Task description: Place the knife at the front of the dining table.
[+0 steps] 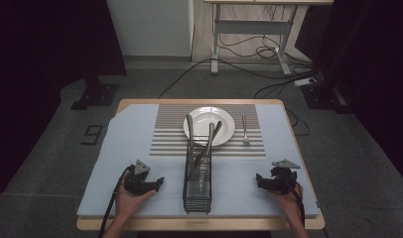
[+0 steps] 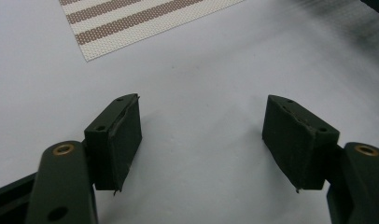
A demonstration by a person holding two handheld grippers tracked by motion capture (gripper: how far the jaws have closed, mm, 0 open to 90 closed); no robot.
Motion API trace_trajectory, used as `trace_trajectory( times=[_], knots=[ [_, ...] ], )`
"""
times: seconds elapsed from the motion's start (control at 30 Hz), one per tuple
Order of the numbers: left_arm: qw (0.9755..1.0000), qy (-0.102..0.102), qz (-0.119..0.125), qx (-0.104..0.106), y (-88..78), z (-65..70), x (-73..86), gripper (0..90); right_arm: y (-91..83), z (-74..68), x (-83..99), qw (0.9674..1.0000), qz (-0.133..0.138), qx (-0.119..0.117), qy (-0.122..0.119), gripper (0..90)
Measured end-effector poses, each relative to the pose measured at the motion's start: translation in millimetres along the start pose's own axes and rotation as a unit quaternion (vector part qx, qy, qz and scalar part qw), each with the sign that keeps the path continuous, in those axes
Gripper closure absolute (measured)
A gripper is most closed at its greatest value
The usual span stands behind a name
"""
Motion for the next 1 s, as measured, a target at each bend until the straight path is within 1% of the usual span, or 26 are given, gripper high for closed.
trace_trajectory(
  times=[0.17,0.23,0.27,0.3,0.33,0.37,0.4,0.43,0.47,0.5,0.53,0.57,0.6,0.63,0.67,0.73,0.8,0.83,0.87,1.0],
  knots=[
    [1.0000,0.003,-0.001,-0.003,-0.4,0.6,-0.1,27.6,0.0,0.1,-0.2,1.0000,0.000,0.002,-0.001,6.9],
    [1.0000,0.006,-0.006,-0.003,-2.2,1.5,-0.5,27.1,0.0,0.0,-0.1,1.0000,0.001,0.002,-0.001,7.0],
    [1.0000,0.007,-0.004,-0.004,-4.1,2.1,-1.6,26.8,-0.1,0.1,-0.1,1.0000,0.000,0.002,0.000,7.0],
    [1.0000,0.003,0.005,0.004,-8.9,2.7,-4.9,26.6,-0.2,0.0,0.0,1.0000,0.001,0.003,-0.001,7.2],
    [1.0000,0.003,0.005,0.004,-8.9,2.7,-4.9,26.5,-0.2,0.0,0.0,1.0000,0.001,0.003,-0.001,7.2],
    [0.9998,0.000,0.013,0.014,-12.9,3.2,-8.3,26.5,-0.5,0.0,0.1,1.0000,0.001,0.002,-0.001,7.4],
    [0.9997,0.000,0.018,0.017,-15.4,3.6,-10.9,26.2,-0.6,0.1,0.3,1.0000,0.002,0.002,-0.001,7.5],
    [0.9994,0.005,0.028,0.020,-21.3,5.9,-18.8,26.2,-0.7,0.5,0.4,1.0000,0.003,0.002,0.001,7.8],
    [0.9992,0.011,0.031,0.021,-24.1,7.4,-23.0,26.2,-0.8,0.4,0.5,1.0000,0.003,0.002,0.001,7.9],
    [0.9992,0.011,0.031,0.021,-24.1,7.4,-23.0,26.2,-0.8,0.4,0.5,1.0000,0.003,0.002,0.001,7.9],
    [0.9990,0.014,0.036,0.023,-26.5,9.1,-27.7,26.2,-0.8,0.3,0.6,1.0000,0.003,0.003,0.001,7.8],
    [0.9983,0.019,0.046,0.030,-30.8,11.6,-37.7,26.5,-0.9,0.1,0.7,1.0000,0.003,0.004,0.000,7.9],
    [0.9983,0.019,0.046,0.030,-30.8,11.6,-37.7,26.8,-0.9,0.1,0.7,1.0000,0.003,0.004,0.000,7.9],
    [0.9976,0.026,0.052,0.037,-33.3,14.2,-48.3,27.1,-1.0,0.1,0.8,1.0000,0.003,0.004,0.000,8.0],
    [0.9976,0.026,0.052,0.037,-33.3,14.2,-48.3,27.1,-1.0,0.1,0.8,1.0000,0.003,0.004,0.000,8.0],
    [0.9971,0.033,0.056,0.040,-35.9,16.0,-58.6,27.6,-1.0,0.1,0.8,1.0000,0.003,0.004,0.001,8.0],
    [0.9960,0.035,0.068,0.047,-38.9,17.6,-68.8,28.7,-0.9,0.2,0.8,1.0000,0.003,0.004,0.001,8.0],
    [0.9946,0.034,0.081,0.055,-41.4,18.4,-78.4,28.9,-0.9,0.2,0.8,1.0000,0.003,0.003,0.001,8.0],
    [0.9946,0.034,0.081,0.055,-41.4,18.4,-78.4,28.9,-0.9,0.2,0.8,1.0000,0.003,0.003,0.001,8.0],
    [0.9920,0.033,0.098,0.074,-41.9,18.8,-95.2,28.7,-1.0,0.0,0.9,1.0000,0.003,0.004,0.002,8.0]
  ],
)
Point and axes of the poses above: each handheld gripper's, and its own axes: y roughly forward along the jaws, x roughly out of its underside, z roughly to its right, the point moved 4 cm from there along y, roughly forward along the jaws, and after that the axes turned 12 degrees about x, right-handed, at the moved point
